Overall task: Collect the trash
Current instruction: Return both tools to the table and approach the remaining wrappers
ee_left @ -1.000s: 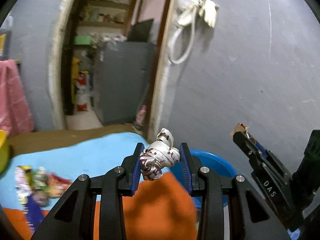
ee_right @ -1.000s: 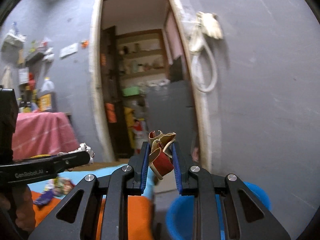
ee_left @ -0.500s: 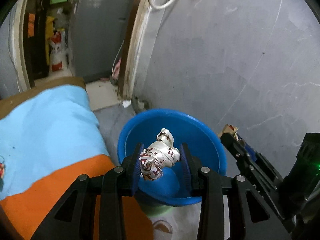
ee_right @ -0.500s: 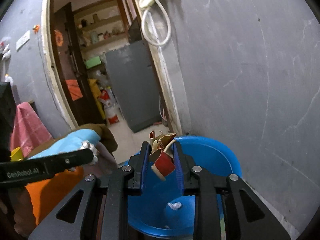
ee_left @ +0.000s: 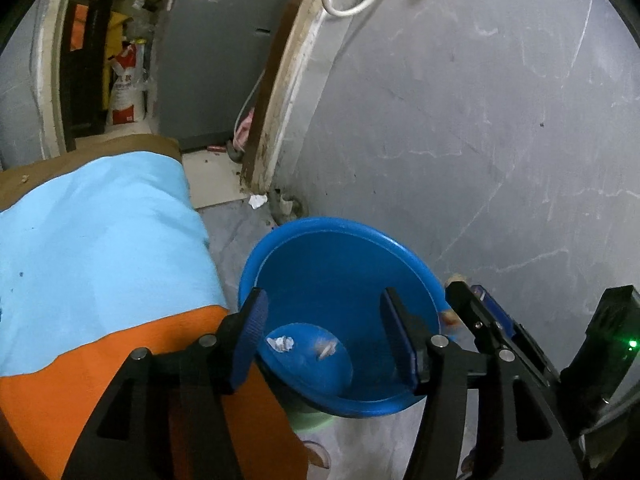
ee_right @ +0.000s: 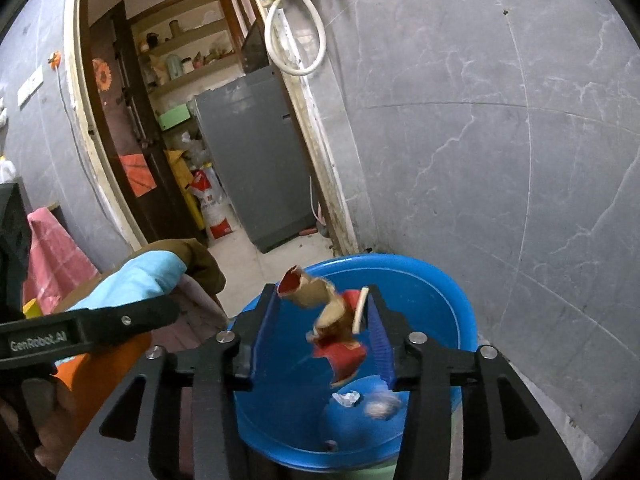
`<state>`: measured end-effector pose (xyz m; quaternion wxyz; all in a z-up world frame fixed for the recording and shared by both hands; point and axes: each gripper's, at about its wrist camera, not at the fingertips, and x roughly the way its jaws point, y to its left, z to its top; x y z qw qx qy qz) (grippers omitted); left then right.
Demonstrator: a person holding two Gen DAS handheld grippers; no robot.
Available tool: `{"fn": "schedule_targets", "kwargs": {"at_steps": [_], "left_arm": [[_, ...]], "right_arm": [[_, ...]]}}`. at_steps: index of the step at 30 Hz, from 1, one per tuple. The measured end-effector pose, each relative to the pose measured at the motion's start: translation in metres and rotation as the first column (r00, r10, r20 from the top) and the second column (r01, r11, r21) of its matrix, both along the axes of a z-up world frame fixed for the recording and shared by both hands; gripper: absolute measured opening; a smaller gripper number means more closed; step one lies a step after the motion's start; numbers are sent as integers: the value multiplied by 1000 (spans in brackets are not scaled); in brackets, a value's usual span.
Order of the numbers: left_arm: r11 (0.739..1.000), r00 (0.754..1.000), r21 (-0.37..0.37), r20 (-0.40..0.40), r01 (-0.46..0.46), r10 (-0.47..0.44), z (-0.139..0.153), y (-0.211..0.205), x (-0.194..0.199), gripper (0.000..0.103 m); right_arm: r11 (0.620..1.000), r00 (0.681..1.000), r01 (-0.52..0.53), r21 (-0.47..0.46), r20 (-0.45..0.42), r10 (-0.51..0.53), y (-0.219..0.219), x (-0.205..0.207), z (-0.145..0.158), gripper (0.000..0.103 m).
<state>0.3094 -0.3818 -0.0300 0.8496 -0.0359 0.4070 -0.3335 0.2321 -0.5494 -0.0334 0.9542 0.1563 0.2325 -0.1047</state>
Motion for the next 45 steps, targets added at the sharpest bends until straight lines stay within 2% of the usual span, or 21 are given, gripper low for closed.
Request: {"fn": "schedule_targets", "kwargs": {"at_steps": [3,7,11,13,15,16,17,20,23,29,35,39,41,45], "left_arm": [[1000,999,-7,31,-30,30,10,8,-5,53],[995,992,-34,92,-89,91,28,31,-17,64],[987,974,-68,163,-147,157,49,61,-30,69],[982,963,-75,196,-175,186,59,75,-35,70],[975,947,-82,234,-209,222,69,92,-41,80],[970,937,-87,252,-228,243,73,100,-44,89],[961,920,-100,279,-259,277,78,111,-48,94],[937,872,-135,342,-322,349,86,139,-63,97],[909,823,-153,385,-388,417,93,167,-76,100],[839,718,-180,445,-513,535,94,220,-94,101],[786,637,-179,494,-592,593,82,267,-114,101],[741,572,-186,525,-645,630,76,301,-124,101],[722,549,-189,531,-666,646,72,315,-127,101],[700,528,-176,537,-693,658,64,337,-129,101]], "right_arm": [[1000,1000,3,-1,16,-3,1,-1,2,48],[1000,998,5,-13,66,-4,8,-6,11,55],[999,992,-5,-40,128,10,21,-11,23,73],[998,986,-13,-56,166,22,32,-13,30,77],[997,979,-25,-73,201,39,43,-14,37,85],[996,975,-31,-78,217,47,48,-14,40,86],[996,971,-39,-83,233,58,53,-14,43,88],[993,951,-66,-97,295,92,72,-16,53,102],[989,922,-100,-109,363,133,91,-20,61,103],[968,854,-185,-169,461,243,137,-21,76,103],[941,788,-245,-235,517,334,181,-23,83,103],[925,763,-270,-267,527,374,206,-21,82,103],[914,755,-289,-284,520,400,220,-17,80,103],[890,750,-333,-312,484,451,244,-9,75,103]]}}
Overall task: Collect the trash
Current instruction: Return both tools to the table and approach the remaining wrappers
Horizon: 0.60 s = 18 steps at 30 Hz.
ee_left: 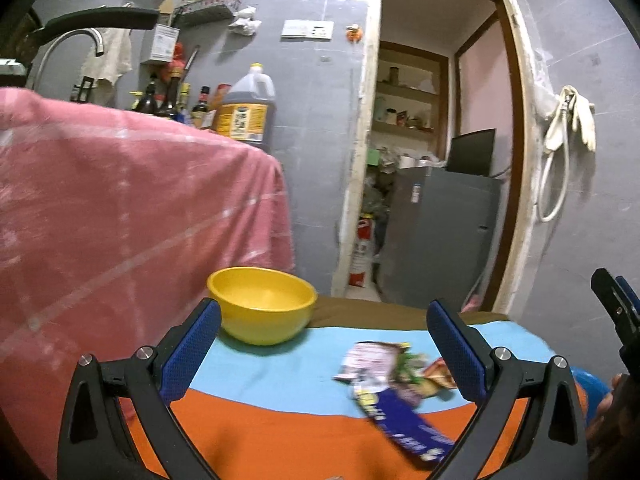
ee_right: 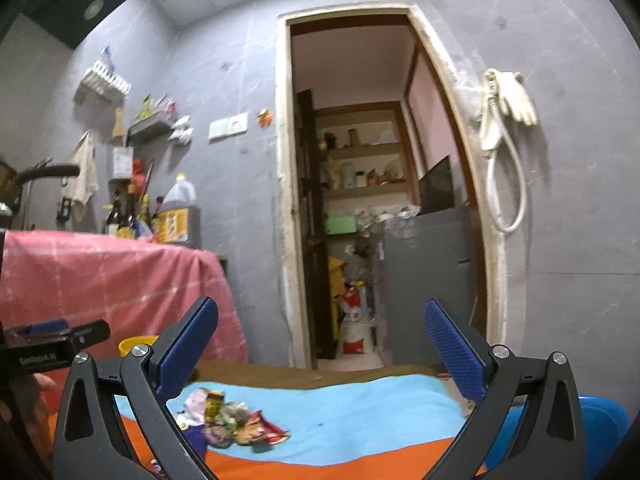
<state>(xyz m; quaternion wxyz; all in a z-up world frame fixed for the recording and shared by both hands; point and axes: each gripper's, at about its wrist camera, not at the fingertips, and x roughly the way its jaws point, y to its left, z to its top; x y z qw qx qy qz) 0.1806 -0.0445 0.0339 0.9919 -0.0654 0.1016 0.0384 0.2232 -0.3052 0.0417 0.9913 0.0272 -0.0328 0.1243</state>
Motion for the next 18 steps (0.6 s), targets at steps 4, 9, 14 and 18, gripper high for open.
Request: {"fn": "schedule_targets", "kwargs": {"at_steps": [4,9,14,18], "left_arm": [[1000,1000,-6,-4,-19,19,-10,22,-3,101],[1000,999,10,-35,-16,17,-22,36,4,101],[999,990,6,-136,32,-31,-34,39,26,101],[998,973,-29,-219,61,-66,-41,40,48,101]], "right_arm": [[998,998,-36,-46,-48,34,21,12,-8,103],[992,993,-59,-108,-112,47,40,23,-18,103],[985,976,-60,-163,-216,24,53,43,-30,103],[983,953,-69,-168,-301,15,54,61,-36,103]]}}
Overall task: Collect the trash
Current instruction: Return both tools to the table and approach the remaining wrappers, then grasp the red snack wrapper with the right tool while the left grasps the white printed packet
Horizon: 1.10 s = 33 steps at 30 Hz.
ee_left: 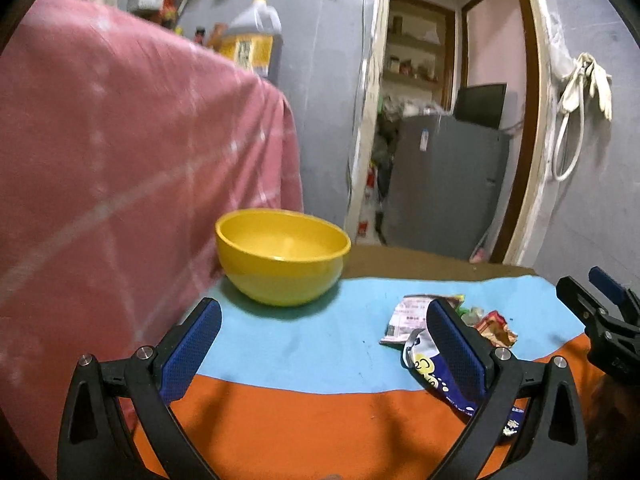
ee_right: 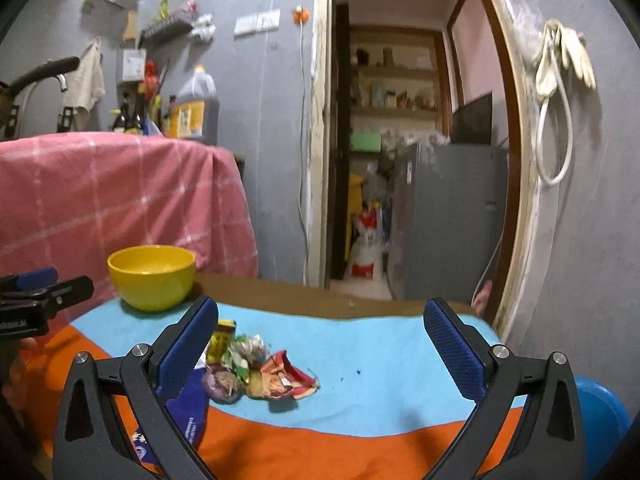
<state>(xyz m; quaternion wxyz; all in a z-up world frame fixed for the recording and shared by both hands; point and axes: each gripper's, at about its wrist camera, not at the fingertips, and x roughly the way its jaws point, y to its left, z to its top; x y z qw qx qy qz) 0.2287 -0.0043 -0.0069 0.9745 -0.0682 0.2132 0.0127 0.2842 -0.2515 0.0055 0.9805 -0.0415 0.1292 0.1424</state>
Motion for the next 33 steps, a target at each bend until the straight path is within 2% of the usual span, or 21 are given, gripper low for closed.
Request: {"fn": "schedule_targets", "kwargs": {"at_steps": [7,13,16,22,24,25,30,33], "left_arm": [[995,985,-48,-142,88,-94,-11,-12,40,101],[974,934,-125,-284,189,-217,-31,-24,75,98],[963,914,-160,-314,217,-258,-35,-28,84,97],[949,896,-190,-326,250,-301,-35,-33,93,97],[946,889,-192,-336,259,-312,-35,-35,96,96],[944,887,-194,-335,265,-318,-33,-35,96,96],[938,875,-175,-342,298,-342,-31,-44,99,94],[934,867,-163,-348,318,-356,-30,-53,104,92]], "right_arm": [[1000,984,-15,-5,-178,13,-3,32,-13,103],[999,939,-49,-6,-340,44,-1,56,-29,102],[997,911,-76,-8,-408,66,1,65,-36,89],[992,864,-122,-17,-494,98,6,75,-45,65],[990,851,-138,-16,-513,110,9,77,-48,49],[989,846,-144,-14,-520,116,9,77,-49,46],[986,835,-167,5,-531,144,8,77,-51,21],[986,843,-165,-3,-520,139,6,75,-50,14]]}}
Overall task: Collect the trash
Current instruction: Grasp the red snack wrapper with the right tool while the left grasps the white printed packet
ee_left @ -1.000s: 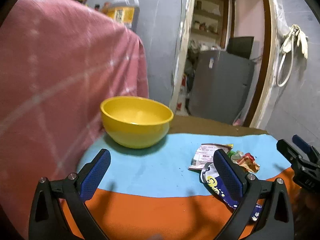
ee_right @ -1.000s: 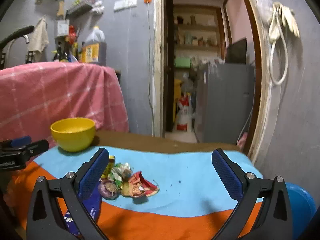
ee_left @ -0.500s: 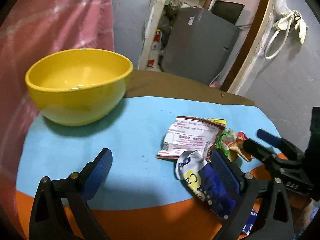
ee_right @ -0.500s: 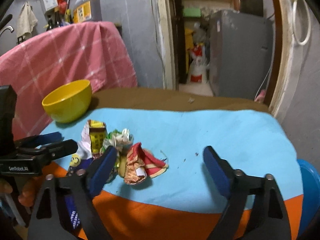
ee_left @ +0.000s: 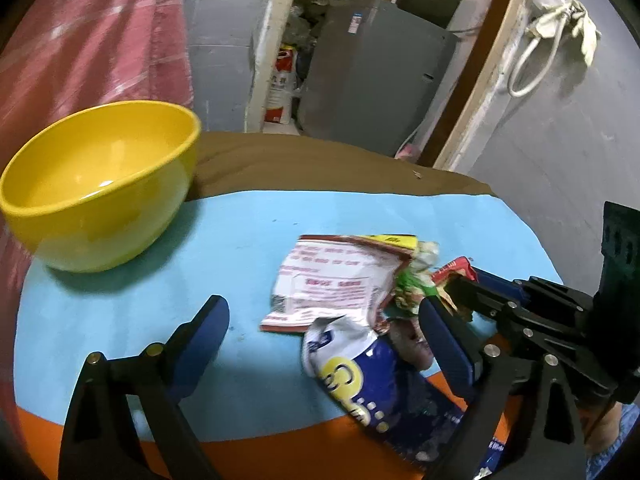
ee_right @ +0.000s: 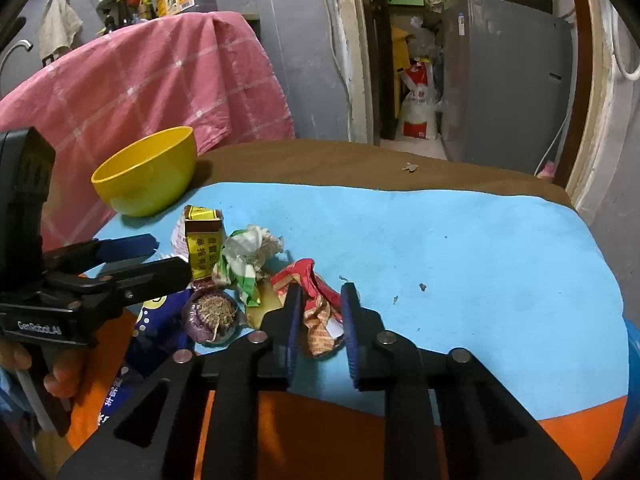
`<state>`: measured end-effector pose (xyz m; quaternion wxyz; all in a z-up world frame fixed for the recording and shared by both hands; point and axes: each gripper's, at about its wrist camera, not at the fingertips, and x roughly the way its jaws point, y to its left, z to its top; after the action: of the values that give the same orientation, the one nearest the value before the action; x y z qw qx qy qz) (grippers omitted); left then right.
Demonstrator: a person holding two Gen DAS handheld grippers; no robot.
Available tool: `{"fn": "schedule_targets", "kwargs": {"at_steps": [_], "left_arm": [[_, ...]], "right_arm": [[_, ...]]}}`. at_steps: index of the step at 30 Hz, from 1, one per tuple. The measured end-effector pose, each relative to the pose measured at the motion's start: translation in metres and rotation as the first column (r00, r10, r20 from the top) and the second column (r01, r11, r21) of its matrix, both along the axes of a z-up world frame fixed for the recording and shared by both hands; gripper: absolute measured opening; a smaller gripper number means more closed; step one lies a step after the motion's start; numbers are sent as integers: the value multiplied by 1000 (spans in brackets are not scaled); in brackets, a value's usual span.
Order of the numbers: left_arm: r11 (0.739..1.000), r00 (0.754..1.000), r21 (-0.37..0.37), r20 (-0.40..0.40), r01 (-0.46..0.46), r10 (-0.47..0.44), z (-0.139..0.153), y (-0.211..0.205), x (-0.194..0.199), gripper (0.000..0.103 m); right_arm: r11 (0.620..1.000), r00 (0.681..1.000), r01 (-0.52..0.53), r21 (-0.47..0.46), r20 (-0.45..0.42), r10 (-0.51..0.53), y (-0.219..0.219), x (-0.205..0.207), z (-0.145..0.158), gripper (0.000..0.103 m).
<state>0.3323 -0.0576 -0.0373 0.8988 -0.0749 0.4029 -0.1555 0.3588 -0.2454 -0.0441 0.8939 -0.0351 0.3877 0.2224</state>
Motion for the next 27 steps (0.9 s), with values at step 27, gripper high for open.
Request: {"fn": "schedule_targets", "kwargs": {"at_steps": [27], "left_arm": [[995,997,-70,10,-72,73,5,9,2,57]], "right_arm": [[996,994,29,79,99,-37,-19,-16,11,8]]}}
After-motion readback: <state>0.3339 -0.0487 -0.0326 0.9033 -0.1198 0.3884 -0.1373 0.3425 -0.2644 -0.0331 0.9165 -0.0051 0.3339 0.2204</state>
